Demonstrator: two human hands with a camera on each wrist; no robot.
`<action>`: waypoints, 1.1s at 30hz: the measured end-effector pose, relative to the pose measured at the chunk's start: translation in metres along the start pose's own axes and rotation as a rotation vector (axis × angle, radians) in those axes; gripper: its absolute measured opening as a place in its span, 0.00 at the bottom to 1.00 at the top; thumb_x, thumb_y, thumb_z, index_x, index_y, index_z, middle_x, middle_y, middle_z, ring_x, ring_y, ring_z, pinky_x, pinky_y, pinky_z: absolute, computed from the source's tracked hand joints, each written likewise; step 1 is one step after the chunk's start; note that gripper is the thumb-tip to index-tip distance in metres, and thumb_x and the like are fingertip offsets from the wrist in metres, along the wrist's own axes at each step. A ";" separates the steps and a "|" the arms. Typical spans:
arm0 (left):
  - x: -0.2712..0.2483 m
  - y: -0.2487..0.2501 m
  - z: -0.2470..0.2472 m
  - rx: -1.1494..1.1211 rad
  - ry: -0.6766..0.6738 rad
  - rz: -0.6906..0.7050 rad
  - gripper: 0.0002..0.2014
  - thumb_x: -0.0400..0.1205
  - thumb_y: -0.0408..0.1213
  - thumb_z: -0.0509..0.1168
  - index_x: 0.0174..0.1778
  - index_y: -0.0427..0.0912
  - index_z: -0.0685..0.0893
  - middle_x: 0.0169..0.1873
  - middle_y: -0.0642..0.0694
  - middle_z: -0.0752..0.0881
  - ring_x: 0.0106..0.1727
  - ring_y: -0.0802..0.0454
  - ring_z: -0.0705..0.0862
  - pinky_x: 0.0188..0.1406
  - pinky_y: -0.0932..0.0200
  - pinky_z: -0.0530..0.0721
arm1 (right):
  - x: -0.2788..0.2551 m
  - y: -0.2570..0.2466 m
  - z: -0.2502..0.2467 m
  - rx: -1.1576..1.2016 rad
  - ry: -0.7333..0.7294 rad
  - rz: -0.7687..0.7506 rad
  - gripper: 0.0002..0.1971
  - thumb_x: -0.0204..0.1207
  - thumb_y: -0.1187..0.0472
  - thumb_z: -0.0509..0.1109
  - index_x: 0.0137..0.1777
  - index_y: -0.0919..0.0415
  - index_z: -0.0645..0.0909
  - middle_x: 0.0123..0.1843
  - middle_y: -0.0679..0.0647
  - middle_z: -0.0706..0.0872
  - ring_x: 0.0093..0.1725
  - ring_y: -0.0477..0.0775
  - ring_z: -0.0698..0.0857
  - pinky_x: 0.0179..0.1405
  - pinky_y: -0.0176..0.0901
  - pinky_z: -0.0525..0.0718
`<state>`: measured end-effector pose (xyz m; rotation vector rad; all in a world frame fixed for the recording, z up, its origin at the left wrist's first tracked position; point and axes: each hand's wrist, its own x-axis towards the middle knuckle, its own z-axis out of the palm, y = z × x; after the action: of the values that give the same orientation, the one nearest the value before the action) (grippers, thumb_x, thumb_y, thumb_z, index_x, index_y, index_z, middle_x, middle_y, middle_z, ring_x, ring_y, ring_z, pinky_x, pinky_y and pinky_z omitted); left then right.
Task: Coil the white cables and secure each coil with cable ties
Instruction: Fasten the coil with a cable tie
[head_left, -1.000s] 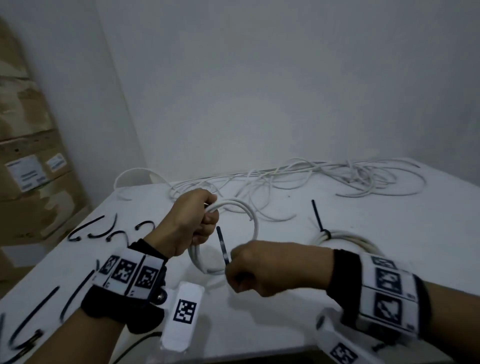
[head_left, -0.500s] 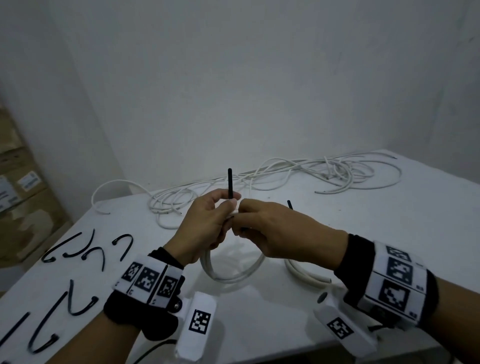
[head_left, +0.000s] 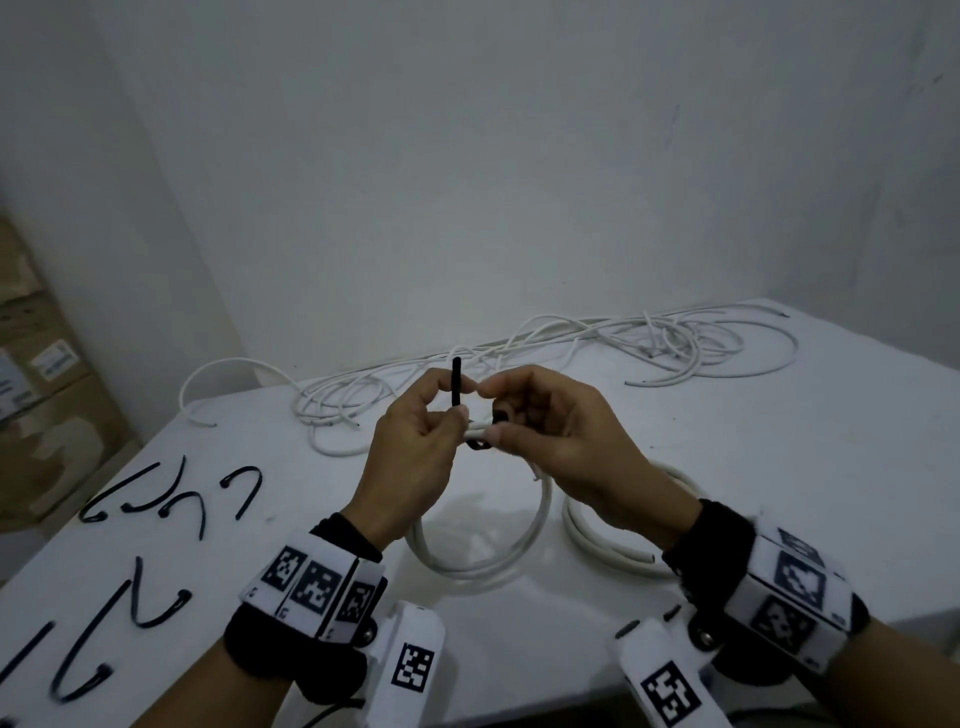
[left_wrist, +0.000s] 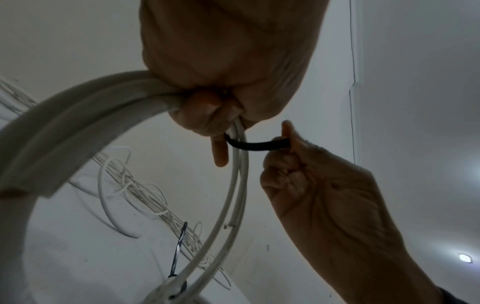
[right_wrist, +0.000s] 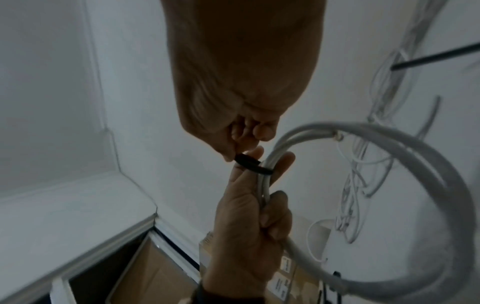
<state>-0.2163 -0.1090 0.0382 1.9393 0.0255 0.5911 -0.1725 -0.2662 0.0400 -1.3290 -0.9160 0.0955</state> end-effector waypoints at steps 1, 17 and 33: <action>-0.001 0.000 0.002 0.000 0.015 0.006 0.12 0.85 0.32 0.60 0.47 0.55 0.83 0.21 0.48 0.79 0.18 0.53 0.62 0.18 0.62 0.62 | 0.002 0.001 0.001 0.095 0.044 0.036 0.12 0.73 0.77 0.70 0.50 0.62 0.82 0.34 0.49 0.82 0.38 0.49 0.82 0.48 0.49 0.85; -0.014 -0.004 0.017 0.105 0.209 -0.023 0.12 0.82 0.26 0.61 0.39 0.44 0.84 0.30 0.52 0.89 0.20 0.60 0.78 0.19 0.71 0.71 | 0.002 0.023 0.020 0.240 0.224 0.028 0.10 0.75 0.79 0.67 0.48 0.65 0.81 0.35 0.53 0.85 0.33 0.47 0.86 0.33 0.35 0.82; -0.019 -0.008 0.021 0.157 0.235 -0.005 0.12 0.83 0.26 0.58 0.43 0.44 0.84 0.28 0.53 0.87 0.18 0.59 0.73 0.20 0.67 0.73 | 0.001 0.030 0.022 0.229 0.201 0.084 0.09 0.76 0.78 0.66 0.51 0.68 0.82 0.34 0.50 0.87 0.34 0.48 0.86 0.29 0.36 0.82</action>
<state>-0.2224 -0.1287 0.0178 2.0095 0.2316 0.8317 -0.1725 -0.2398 0.0139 -1.1412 -0.6587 0.1257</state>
